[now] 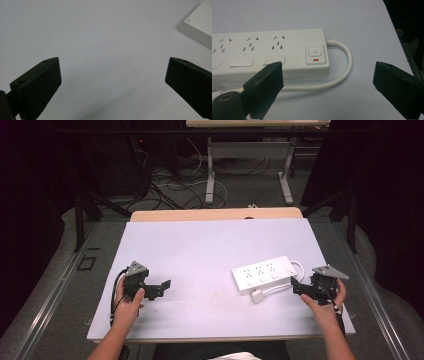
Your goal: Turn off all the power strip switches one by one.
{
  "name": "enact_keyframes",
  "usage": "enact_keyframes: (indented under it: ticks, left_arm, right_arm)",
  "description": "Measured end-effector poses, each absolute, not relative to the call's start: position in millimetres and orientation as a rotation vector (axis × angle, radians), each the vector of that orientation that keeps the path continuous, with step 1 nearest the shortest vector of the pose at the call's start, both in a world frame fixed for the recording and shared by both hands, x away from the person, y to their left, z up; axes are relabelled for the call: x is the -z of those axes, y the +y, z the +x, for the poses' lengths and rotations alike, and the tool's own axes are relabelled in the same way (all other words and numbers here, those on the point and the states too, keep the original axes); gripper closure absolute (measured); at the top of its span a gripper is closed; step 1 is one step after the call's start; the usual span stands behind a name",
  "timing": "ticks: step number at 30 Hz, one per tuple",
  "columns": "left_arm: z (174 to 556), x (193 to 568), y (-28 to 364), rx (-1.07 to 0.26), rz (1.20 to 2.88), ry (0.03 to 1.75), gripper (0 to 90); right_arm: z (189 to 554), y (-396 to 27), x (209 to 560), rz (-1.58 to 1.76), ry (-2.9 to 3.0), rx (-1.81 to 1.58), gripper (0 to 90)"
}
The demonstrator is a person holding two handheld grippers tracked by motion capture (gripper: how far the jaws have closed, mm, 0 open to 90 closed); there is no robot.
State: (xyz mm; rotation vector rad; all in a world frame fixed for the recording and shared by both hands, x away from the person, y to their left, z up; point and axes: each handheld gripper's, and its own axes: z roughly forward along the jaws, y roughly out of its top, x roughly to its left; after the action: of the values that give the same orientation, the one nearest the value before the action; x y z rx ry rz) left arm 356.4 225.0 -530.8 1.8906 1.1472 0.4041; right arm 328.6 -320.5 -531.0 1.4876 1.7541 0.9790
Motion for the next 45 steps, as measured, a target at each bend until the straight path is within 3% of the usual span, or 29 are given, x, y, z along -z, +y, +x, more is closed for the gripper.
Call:
enact_keyframes:
  ticks: [8, 13, 23, 25, 26, 28, 35, 45]
  left_arm:
    - [355.3, 529.5, 225.8, -0.397, 1.902, 1.152, 0.2]
    - [352.5, 529.3, 226.8, -0.404, 1.902, 1.157, 0.2]
    - [351.9, 530.8, 225.7, -0.439, 1.891, 1.170, 0.2]
    - [352.2, 531.0, 225.3, -0.443, 1.892, 1.165, 0.2]
    - [351.8, 531.1, 224.7, -0.436, 1.892, 1.168, 0.2]
    - [351.8, 531.3, 224.1, -0.439, 1.894, 1.167, 0.2]
    - [351.5, 531.8, 224.4, -0.446, 1.900, 1.164, 0.2]
    - [350.8, 532.1, 226.2, -0.440, 1.885, 1.179, 0.2]
  right_arm:
    - [326.4, -317.3, 525.0, 1.445, 1.753, -0.972, 24.5]
    - [328.3, -313.3, 517.2, 1.439, 1.774, -0.989, 39.9]
    - [342.0, -305.9, 507.7, 1.425, 1.822, -0.981, 58.6]
    - [347.9, -306.6, 507.9, 1.429, 1.845, -0.994, 70.7]
    - [347.9, -306.6, 507.9, 1.429, 1.845, -0.994, 70.7]
    - [353.5, -305.2, 509.0, 1.447, 1.862, -0.974, 79.6]
    - [366.1, -301.6, 510.3, 1.473, 1.885, -0.954, 89.6]
    - [388.7, -289.6, 509.4, 1.463, 1.971, -0.877, 90.0]
